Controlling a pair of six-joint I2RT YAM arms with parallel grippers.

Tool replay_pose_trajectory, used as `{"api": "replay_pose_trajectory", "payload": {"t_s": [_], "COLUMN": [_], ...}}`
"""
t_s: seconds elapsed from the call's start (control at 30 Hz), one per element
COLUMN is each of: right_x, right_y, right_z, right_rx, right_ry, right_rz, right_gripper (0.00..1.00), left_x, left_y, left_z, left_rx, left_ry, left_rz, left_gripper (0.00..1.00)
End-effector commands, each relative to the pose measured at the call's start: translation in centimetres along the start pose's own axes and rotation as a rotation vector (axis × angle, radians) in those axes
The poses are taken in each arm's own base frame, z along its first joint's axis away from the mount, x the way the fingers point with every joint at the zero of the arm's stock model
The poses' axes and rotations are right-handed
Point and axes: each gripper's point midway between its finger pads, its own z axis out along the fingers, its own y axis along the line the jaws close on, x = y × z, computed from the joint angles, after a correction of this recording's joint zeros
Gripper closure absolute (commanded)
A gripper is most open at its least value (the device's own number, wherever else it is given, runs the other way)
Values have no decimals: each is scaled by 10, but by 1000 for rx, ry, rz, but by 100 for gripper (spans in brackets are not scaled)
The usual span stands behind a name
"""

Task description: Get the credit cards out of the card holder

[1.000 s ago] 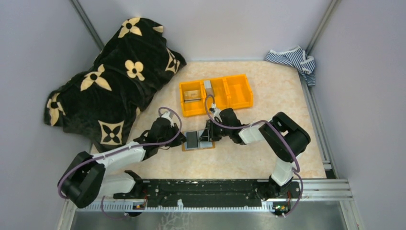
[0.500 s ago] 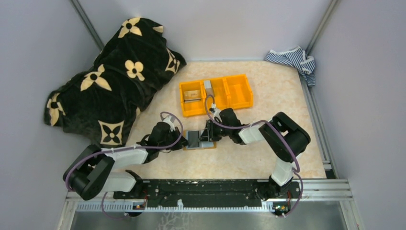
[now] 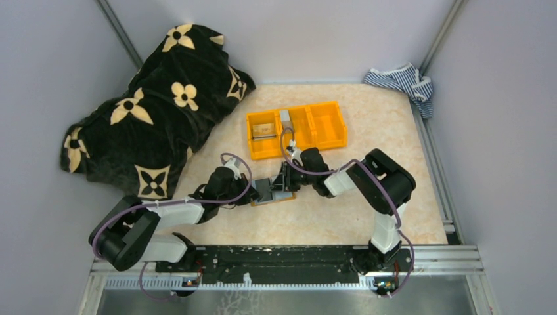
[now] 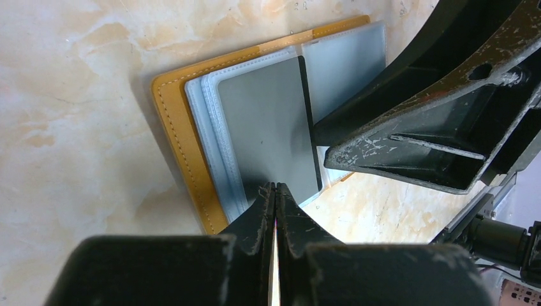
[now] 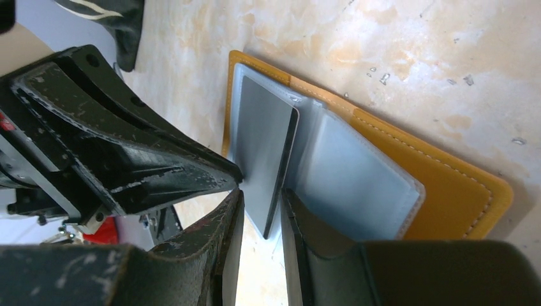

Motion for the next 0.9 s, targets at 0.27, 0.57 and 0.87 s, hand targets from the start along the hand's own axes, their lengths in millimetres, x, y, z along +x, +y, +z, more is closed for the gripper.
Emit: {"api": "replay_pose_trajectory", "payload": {"t_s": [0.27, 0.57, 0.87], "right_x": [-22, -17, -4], "right_y": [30, 40, 23], "right_z": [7, 5, 5], "right_rx": [-135, -204, -157], "right_ry": [-42, -28, -9], "right_rz": [-35, -9, -7], "right_gripper": [71, 71, 71], "left_x": [27, 24, -3], "left_y": [31, 31, 5], "left_z": [-1, -2, -20], "left_rx": [-90, -97, -53], "left_ry": [77, 66, -5], "left_rz": [-3, 10, 39], "left_gripper": [94, 95, 95]}}
